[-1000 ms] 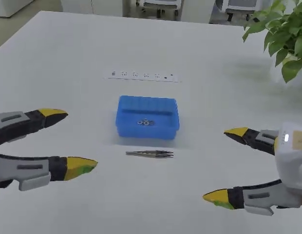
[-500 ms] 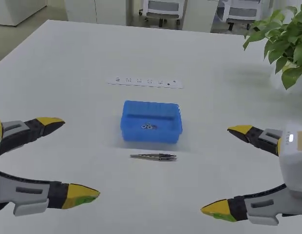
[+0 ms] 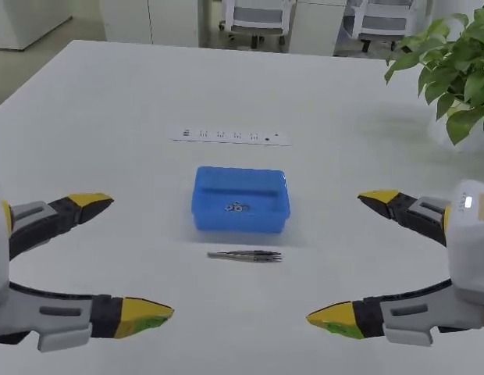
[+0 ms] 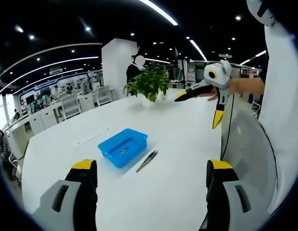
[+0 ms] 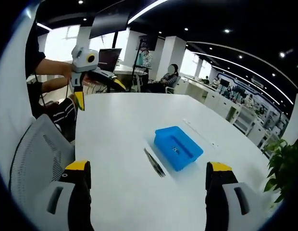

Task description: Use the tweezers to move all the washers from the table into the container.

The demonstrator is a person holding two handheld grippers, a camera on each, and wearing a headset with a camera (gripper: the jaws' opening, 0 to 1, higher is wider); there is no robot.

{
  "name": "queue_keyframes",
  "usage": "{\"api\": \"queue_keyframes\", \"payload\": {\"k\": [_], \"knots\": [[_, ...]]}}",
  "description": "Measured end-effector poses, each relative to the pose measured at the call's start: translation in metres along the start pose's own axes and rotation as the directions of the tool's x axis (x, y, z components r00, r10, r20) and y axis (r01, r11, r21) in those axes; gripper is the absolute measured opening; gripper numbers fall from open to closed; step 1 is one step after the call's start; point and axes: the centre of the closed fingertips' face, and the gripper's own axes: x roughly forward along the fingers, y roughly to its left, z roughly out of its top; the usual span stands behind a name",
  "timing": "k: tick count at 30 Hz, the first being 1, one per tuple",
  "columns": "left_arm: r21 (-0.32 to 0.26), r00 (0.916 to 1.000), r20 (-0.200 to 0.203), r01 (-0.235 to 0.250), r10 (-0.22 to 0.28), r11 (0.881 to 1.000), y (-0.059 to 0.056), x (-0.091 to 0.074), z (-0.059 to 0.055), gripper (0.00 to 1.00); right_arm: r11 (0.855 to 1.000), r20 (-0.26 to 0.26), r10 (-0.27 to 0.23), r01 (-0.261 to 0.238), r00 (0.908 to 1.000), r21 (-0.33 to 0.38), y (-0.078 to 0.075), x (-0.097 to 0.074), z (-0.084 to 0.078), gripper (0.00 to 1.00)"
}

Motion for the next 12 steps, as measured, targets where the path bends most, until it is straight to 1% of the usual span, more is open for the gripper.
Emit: {"api": "queue_keyframes", "payload": {"k": [3, 7, 10, 12], "knots": [[-0.005, 0.9999, 0.013, 0.005, -0.005, 1.000, -0.0039, 0.0036, 0.0038, 1.00, 1.000, 0.005, 0.003, -0.003, 1.0000, 0.019, 0.0024, -0.0024, -0.0012, 1.00], [-0.009, 0.9999, 0.012, -0.001, 0.001, 1.000, -0.0027, 0.0048, 0.0039, 1.00, 1.000, 0.012, 0.004, -0.004, 0.9999, 0.026, 0.0054, -0.0034, 0.0003, 1.00], [-0.022, 0.9996, 0.027, -0.002, 0.003, 1.000, -0.0032, 0.0043, 0.0074, 1.00, 0.999, 0.017, 0.001, -0.001, 0.9999, 0.032, 0.0056, -0.0043, 0.0015, 1.00], [-0.016, 0.9997, 0.024, -0.005, 0.005, 1.000, -0.0034, 0.0040, 0.0077, 1.00, 0.999, 0.021, 0.000, -0.001, 0.9998, 0.035, 0.0055, -0.0048, 0.0020, 1.00]]}}
